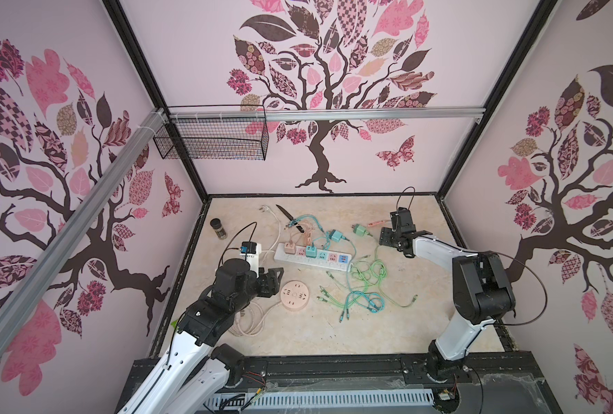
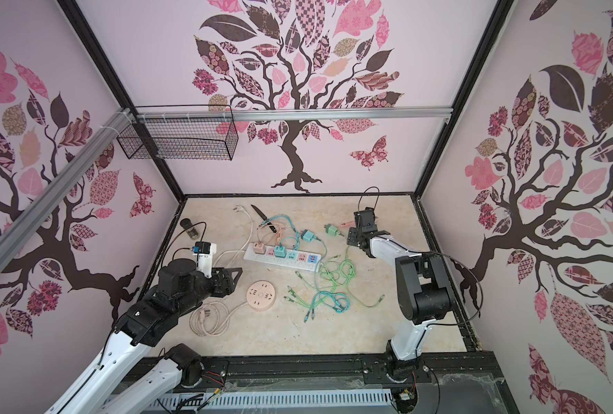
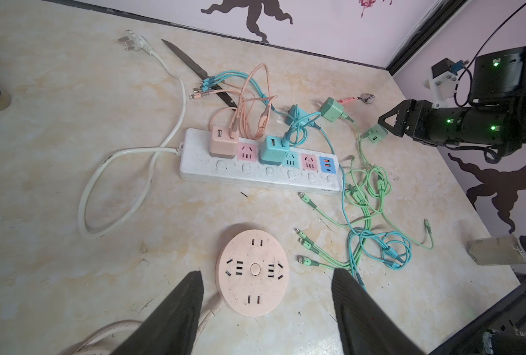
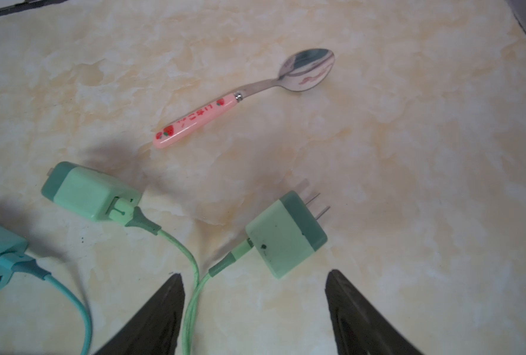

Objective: Insert plugs into power strip
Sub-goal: Pick up the plug from the top-right of the table.

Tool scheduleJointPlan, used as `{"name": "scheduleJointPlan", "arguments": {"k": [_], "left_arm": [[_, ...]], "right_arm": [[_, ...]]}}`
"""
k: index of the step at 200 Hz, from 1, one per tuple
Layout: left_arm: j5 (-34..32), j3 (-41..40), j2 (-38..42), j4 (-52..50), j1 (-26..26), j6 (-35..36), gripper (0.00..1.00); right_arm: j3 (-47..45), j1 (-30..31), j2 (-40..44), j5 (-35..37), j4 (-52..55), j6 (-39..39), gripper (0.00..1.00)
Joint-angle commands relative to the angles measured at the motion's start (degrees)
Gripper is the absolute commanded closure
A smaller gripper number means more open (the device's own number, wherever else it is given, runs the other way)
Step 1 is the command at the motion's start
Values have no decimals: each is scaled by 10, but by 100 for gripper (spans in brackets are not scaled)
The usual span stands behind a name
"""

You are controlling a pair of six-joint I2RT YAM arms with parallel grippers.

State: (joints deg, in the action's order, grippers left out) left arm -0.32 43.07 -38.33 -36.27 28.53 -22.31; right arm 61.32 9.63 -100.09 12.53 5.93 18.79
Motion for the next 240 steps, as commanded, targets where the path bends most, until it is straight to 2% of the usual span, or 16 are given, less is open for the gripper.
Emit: {"name": "scheduleJointPlan", "arguments": {"k": [1,47,141,240], "left_arm": [[7,24,7,8,-1,11,30],[20,21,1,16,-2,12,30],[23,24,4,13,-2,27,30],[22,22,14,8,-2,31,30]], "right_arm": [[-4,-22,18,-12,-24,69,25],[-23,-27,1,-22,-51,141,28],[-9,-28,-62,-35,-59,217,35],[37,-27,-121,-23,-43,209,38]]}}
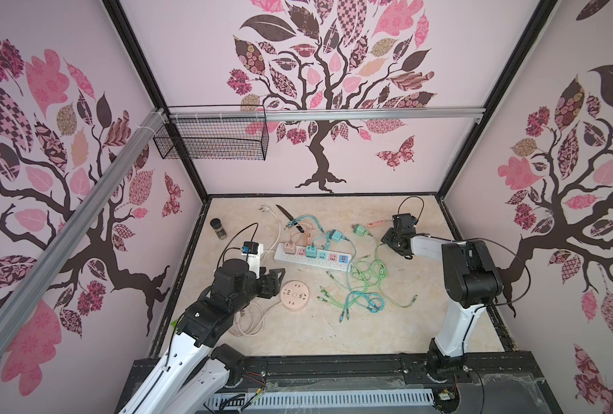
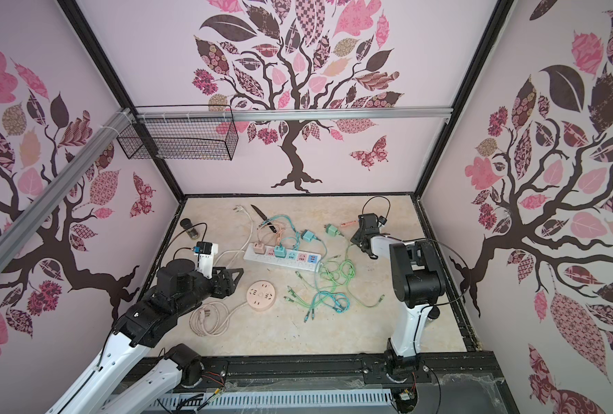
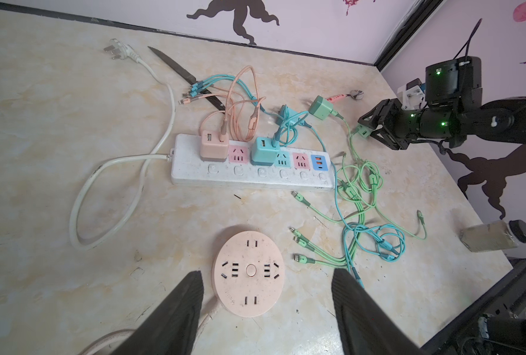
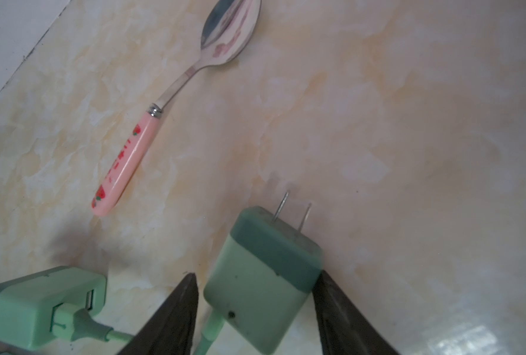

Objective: Insert plugs into power strip
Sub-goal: Pick up the plug from the top-right of the table.

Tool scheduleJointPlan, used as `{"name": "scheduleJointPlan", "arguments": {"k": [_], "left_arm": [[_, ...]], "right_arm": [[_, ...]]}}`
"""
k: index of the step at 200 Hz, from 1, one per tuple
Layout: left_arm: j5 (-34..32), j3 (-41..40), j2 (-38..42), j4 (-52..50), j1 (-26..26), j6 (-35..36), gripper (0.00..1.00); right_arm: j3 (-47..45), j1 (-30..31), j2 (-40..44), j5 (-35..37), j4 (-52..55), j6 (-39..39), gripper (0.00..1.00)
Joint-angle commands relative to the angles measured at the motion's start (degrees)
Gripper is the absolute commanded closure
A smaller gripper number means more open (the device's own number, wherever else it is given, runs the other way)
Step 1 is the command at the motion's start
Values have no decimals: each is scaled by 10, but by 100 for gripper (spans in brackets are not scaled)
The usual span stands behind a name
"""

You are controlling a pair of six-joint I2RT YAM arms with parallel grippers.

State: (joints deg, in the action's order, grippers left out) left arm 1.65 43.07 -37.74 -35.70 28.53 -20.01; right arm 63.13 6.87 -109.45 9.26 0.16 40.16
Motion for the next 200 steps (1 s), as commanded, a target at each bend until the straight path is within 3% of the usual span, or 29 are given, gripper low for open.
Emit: {"name": "scheduleJointPlan", "arguments": {"k": [1,67,111,171,200], "left_arm": [[2,22,8,2,-2,8,30],[1,25,16,-3,-2,9,30],[1,21,19,-2,-2,5,30],[0,24,17,-4,-2,4,30],[1,25,6,-3,-2,-3,30]], "right_arm": [[18,0,-28,10,15,-5,38],[71,0,-64,37,83,-58,43],[61,1,-53,52,82,-97,53],[62,9,-18,29,87,-149,63],[56,9,13,6,88,-189,63]]}}
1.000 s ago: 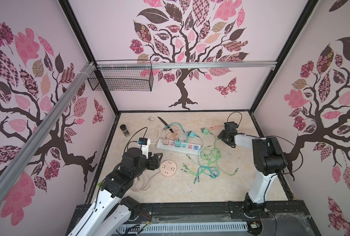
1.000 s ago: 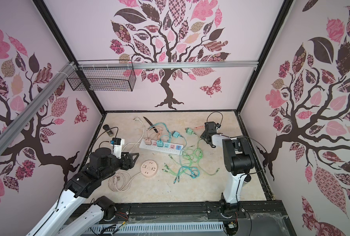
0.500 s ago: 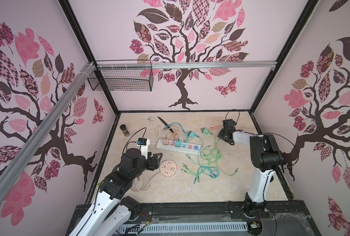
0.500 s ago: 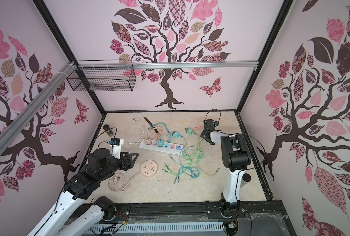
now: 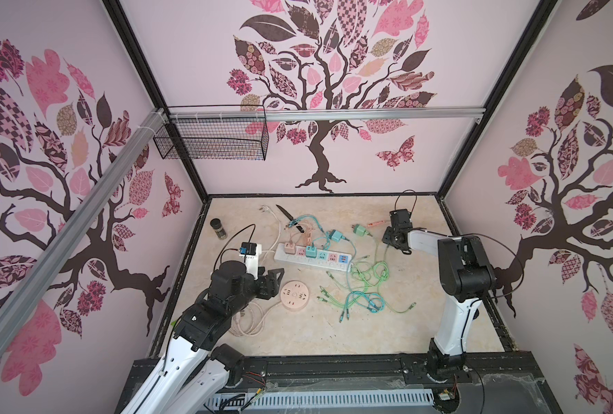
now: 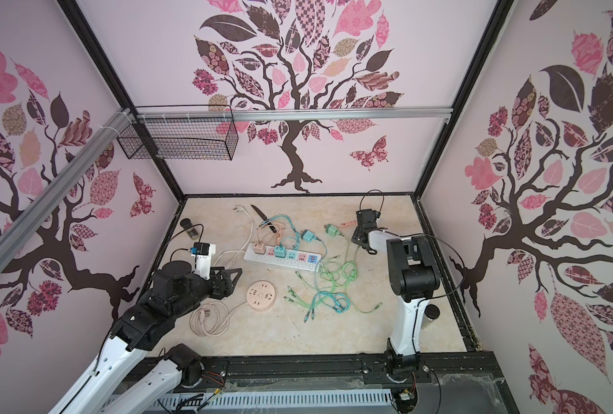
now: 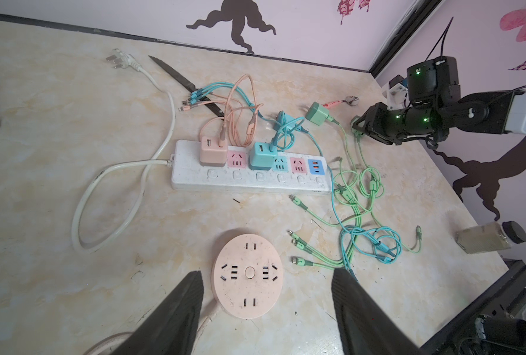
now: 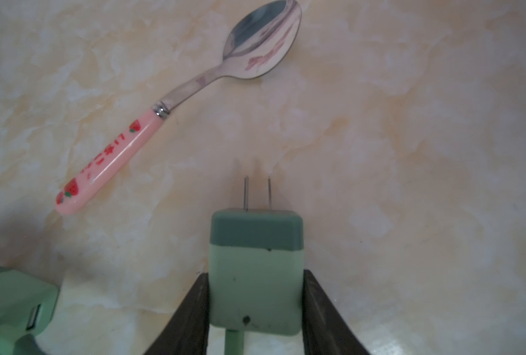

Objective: Insert plugs into power strip
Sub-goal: Pick up the plug from the top-right of the table.

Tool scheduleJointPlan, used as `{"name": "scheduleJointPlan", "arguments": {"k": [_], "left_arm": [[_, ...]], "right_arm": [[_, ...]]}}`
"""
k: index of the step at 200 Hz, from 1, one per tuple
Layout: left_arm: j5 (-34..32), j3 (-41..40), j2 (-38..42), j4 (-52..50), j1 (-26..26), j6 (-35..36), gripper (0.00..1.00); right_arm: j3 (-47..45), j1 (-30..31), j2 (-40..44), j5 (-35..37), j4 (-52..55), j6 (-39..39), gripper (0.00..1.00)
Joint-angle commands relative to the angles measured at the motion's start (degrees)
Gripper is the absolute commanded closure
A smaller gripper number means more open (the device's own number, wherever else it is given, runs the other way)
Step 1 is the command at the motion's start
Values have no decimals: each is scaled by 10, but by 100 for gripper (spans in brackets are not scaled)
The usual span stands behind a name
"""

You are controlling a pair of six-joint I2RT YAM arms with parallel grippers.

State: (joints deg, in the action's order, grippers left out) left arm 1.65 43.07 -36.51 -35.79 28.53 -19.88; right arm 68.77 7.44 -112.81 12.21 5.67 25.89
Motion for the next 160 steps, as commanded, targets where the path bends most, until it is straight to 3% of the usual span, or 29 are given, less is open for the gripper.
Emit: {"name": "scheduleJointPlan", "arguments": {"k": [1,93,160], "left_arm": [[1,25,-6,-2,-2,-5,30],[38,39,-45,-4,-2,-7,30],[121,71,-107,-15,-2,0,29]], "right_arm": [[-1,4,48,-25,32,-48,63],[-53,5,174,-114,2,-165,66],[-89,47,265,-143,-52,-278,66]]}}
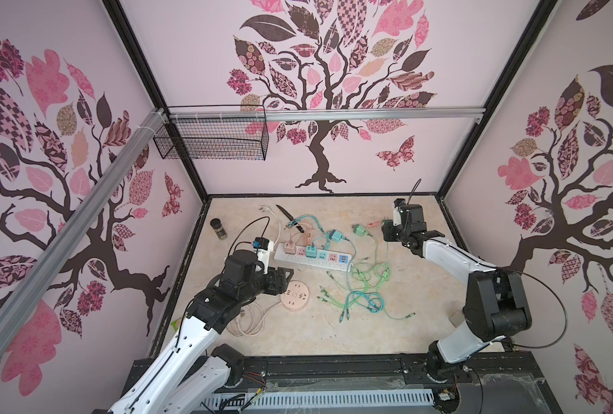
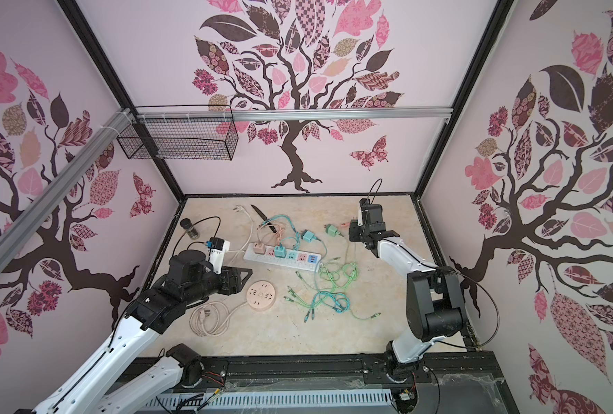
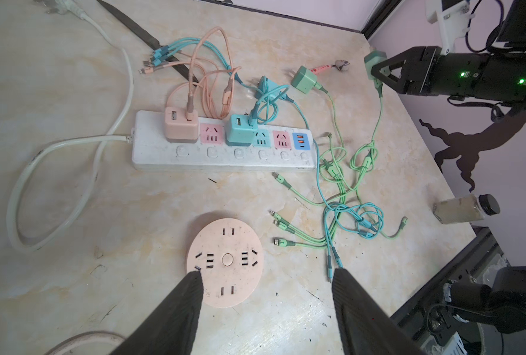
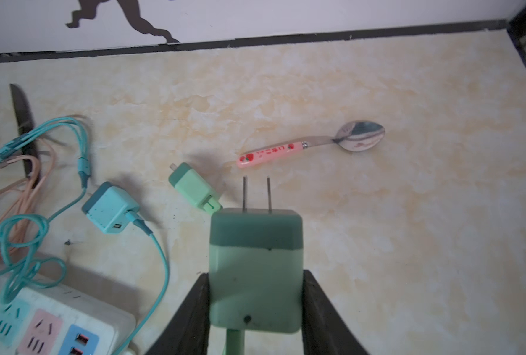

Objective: Insert plugs into power strip
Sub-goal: Pick up the plug from the top-right of the table.

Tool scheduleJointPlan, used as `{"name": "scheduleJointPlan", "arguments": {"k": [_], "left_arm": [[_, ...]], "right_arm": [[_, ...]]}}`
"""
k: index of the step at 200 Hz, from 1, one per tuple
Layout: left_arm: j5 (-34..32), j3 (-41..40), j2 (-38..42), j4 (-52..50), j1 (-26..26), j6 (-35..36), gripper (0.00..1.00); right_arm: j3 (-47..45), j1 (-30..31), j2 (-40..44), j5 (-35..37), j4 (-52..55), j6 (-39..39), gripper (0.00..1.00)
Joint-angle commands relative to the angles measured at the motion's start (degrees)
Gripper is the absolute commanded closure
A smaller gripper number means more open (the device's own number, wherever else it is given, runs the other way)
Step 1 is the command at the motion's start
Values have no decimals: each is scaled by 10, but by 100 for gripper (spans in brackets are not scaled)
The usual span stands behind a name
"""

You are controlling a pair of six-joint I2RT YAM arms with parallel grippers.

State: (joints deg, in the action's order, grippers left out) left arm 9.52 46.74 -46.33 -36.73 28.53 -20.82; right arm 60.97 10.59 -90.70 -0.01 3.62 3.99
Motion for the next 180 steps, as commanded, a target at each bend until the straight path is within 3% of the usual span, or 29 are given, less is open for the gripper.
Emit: {"name": "scheduleJointPlan", "arguments": {"k": [1,28,126,180], "left_arm": [[43,34,-10,-6,-2,10,29],[79,41,-24,-4,-2,11,29],[163,67,-66,10,-2,2,29],[218,86,-82,36,-2,-25,29]], "right_arm": [[-11,17,45,-21,-33,-62,66],[-33,46,68,-35,-60,-120,66],[-131,80,203,-231,-167,-190,64],[-138,122,255,-256,-163,-222,63]]}}
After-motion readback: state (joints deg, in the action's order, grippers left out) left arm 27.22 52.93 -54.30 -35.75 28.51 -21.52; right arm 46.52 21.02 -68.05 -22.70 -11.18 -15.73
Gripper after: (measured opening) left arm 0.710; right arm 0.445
